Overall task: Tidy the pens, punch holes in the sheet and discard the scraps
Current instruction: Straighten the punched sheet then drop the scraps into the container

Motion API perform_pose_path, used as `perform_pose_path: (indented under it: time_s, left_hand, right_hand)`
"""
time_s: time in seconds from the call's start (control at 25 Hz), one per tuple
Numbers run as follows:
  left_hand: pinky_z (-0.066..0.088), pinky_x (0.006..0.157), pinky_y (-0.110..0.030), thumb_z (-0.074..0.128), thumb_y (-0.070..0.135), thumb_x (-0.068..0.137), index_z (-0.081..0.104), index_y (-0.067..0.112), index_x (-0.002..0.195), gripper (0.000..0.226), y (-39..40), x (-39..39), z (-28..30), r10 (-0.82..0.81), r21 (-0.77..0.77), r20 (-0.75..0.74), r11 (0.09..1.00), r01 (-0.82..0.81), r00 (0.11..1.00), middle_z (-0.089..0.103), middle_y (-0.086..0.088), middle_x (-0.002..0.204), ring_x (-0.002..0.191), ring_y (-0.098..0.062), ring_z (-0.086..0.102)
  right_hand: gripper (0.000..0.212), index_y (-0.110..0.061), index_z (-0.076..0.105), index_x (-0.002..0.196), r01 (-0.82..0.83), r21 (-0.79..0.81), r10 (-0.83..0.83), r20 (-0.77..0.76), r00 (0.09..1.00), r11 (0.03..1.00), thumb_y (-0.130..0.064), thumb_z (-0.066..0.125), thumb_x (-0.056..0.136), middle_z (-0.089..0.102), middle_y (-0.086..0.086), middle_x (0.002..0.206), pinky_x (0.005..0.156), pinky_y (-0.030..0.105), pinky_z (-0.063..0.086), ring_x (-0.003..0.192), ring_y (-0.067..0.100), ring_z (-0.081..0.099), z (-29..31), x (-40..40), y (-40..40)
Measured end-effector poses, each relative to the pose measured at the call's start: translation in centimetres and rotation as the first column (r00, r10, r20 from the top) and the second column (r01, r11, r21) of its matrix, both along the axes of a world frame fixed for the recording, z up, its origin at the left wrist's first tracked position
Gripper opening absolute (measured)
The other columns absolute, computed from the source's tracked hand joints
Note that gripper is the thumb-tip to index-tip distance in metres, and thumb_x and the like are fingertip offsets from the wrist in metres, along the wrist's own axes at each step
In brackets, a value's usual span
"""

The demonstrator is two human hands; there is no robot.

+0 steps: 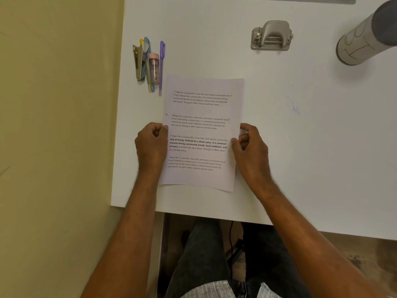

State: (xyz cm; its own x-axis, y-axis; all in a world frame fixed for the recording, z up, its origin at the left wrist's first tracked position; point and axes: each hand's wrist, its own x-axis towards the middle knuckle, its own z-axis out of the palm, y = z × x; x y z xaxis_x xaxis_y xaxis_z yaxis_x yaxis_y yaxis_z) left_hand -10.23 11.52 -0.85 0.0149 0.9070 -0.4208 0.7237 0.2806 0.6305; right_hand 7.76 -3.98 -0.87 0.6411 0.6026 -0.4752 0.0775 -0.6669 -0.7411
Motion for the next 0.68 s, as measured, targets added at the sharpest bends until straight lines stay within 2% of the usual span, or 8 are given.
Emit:
perform_pose_path:
  time_s: [0.16,0.32,0.44,0.56,0.68]
  left_hand:
    - [0.040,0.061,-0.008,0.060,0.024,0.102,0.065,0.016,0.105,0.009,-0.26,0.23,0.25,-0.013,0.050,-0.077,0.999,0.017,0.997,0.064,0.011,0.085,0.072,-0.001,0.060]
    - [0.053,0.068,-0.022,0.060,0.024,0.102,0.060,0.019,0.099,0.006,-0.59,0.22,0.03,-0.047,0.108,-0.135,0.992,0.062,0.990,0.066,0.004,0.086,0.078,-0.014,0.065]
    - [0.057,0.073,-0.032,0.061,0.024,0.101,0.060,0.017,0.100,0.007,-0.46,0.08,-0.28,-0.079,0.132,-0.193,0.986,0.105,0.978,0.066,0.000,0.089,0.079,-0.017,0.064]
    - [0.054,0.072,-0.032,0.062,0.024,0.101,0.059,0.016,0.102,0.009,-0.43,0.01,-0.41,-0.096,0.144,-0.224,0.981,0.131,0.970,0.065,-0.002,0.091,0.081,-0.018,0.062]
    - [0.045,0.071,-0.027,0.061,0.022,0.100,0.057,0.014,0.101,0.009,-0.63,0.03,-0.45,-0.105,0.164,-0.235,0.976,0.146,0.966,0.062,-0.003,0.094,0.083,-0.018,0.058]
  right_hand:
    - [0.044,-0.028,0.045,0.142,-0.091,-0.009,0.091,0.075,0.993,0.996,-0.021,0.063,0.102,0.062,-0.005,0.093,0.071,0.019,0.055,0.081,0.012,0.065,-0.07,0.06,-0.02]
    - [0.041,-0.028,0.046,0.139,-0.156,-0.020,0.157,0.150,0.976,0.988,-0.022,0.062,0.102,0.059,-0.007,0.100,0.069,0.012,0.045,0.082,0.008,0.060,-0.19,-0.07,0.02]
    - [0.038,-0.023,0.049,0.137,-0.176,-0.043,0.181,0.213,0.960,0.983,-0.019,0.062,0.101,0.055,-0.006,0.101,0.067,0.008,0.038,0.079,0.007,0.055,-0.22,-0.13,0.11]
    - [0.042,-0.021,0.047,0.139,-0.187,-0.059,0.196,0.228,0.954,0.981,-0.019,0.063,0.101,0.054,-0.006,0.102,0.067,0.008,0.036,0.078,0.006,0.053,-0.37,-0.06,0.16]
    - [0.044,-0.024,0.045,0.141,-0.199,-0.049,0.205,0.223,0.953,0.979,-0.020,0.062,0.101,0.054,-0.007,0.101,0.067,0.013,0.040,0.079,0.006,0.054,-0.45,0.01,0.11]
